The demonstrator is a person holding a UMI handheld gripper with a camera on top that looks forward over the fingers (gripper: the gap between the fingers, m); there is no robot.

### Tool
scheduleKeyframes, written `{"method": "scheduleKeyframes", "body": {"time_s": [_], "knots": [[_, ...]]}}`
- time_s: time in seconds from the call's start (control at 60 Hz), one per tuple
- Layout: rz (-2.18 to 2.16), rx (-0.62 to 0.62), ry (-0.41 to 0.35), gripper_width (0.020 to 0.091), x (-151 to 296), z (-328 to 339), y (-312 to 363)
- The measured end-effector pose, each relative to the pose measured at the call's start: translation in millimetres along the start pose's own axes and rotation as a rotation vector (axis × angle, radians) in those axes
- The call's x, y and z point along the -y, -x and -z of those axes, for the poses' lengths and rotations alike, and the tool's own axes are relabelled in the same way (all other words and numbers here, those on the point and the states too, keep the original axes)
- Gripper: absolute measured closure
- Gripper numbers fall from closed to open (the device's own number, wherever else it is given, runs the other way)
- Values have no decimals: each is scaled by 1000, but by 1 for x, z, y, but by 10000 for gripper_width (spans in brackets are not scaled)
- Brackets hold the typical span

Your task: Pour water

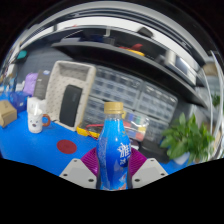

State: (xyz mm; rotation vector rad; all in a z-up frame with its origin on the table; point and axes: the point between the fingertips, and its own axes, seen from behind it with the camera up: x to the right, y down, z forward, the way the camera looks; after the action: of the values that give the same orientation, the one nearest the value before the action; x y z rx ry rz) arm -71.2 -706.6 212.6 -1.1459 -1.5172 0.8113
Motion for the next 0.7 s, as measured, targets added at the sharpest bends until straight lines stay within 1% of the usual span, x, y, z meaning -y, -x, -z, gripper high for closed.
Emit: {"method": "scheduleKeyframes", "body": {"time_s": [0.083, 0.1, 0.217, 0.233, 0.35, 0.367, 0.383, 0.467, 0.5, 0.517, 0.617, 0.633, 0.65, 0.7], "knots": [[172, 43, -7, 752, 44, -22, 51], [206, 46, -10, 750, 47, -24, 63], [484, 95, -18, 753, 103, -63, 135], [525, 98, -19, 752, 101, -64, 143], [813, 128, -51, 752, 144, -103, 208], [854, 132, -55, 752, 147, -108, 217], [895, 132, -57, 752, 141, -104, 218], [1099, 150, -41, 754, 142, -126, 254], [1170, 156, -45, 754, 149, -140, 266], [1208, 157, -47, 756, 145, -132, 263], [1408, 149, -62, 753, 143, -152, 290], [1439, 150, -60, 750, 149, -168, 305], [1464, 153, -69, 752, 146, -151, 293], [1537, 143, -69, 753, 146, -154, 301]]}}
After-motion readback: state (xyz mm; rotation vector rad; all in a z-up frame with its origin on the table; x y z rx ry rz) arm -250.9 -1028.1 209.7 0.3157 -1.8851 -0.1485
